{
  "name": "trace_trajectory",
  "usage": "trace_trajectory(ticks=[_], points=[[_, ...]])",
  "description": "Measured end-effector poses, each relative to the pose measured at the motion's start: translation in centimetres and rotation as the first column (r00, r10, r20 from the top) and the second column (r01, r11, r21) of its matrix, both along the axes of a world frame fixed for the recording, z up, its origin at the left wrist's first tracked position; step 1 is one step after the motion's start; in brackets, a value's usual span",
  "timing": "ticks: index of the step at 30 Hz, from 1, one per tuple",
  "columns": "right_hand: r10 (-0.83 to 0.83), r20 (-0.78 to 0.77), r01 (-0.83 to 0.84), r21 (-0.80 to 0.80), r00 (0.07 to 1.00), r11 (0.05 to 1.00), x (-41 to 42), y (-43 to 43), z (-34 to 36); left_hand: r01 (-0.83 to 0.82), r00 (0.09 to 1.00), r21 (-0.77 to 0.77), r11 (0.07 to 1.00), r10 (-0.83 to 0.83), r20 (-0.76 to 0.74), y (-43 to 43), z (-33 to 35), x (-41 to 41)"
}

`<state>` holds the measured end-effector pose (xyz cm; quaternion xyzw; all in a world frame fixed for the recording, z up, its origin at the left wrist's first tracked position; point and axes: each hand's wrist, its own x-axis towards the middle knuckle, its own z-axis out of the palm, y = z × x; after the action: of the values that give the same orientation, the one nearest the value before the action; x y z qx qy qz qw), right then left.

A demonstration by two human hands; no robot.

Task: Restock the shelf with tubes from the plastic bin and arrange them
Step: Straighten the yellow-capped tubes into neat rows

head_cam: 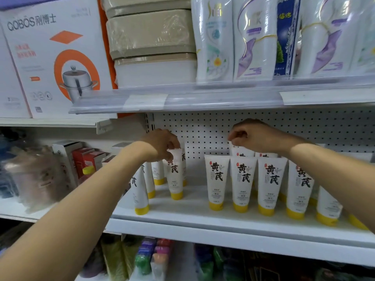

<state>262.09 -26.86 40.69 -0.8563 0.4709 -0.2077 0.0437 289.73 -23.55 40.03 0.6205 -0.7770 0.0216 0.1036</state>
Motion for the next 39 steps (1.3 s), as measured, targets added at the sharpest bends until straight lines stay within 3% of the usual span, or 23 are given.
trace_trajectory(ticks=[4, 14, 20, 39], points=[[-0.045, -0.032, 0.044, -0.027, 0.998, 0.999, -0.5, -1.2, 0.5, -0.01, 0.999, -0.03, 1.0, 0.011, 0.045, -1.2, -0.7, -0.5], [-0.022, -0.085, 0.034, 0.144, 0.996, 0.989, -1.0, -2.5, -0.8, 0.172, 0.963, -0.144, 0.974, -0.197, -0.181, -4.9, -1.4, -4.8], [-0.014, -0.138, 0.032, 0.126, 0.99, 0.992, -0.3, -3.1, -1.2, 0.262, 0.886, -0.114, 0.958, -0.286, -0.364, -6.7, -2.0, -7.5], [0.009, -0.087, 0.004, 0.143, 0.996, 0.99, -0.4, -3.0, -1.2, 0.295, 0.891, -0.023, 0.955, -0.284, -0.355, -7.5, -1.5, -8.8]])
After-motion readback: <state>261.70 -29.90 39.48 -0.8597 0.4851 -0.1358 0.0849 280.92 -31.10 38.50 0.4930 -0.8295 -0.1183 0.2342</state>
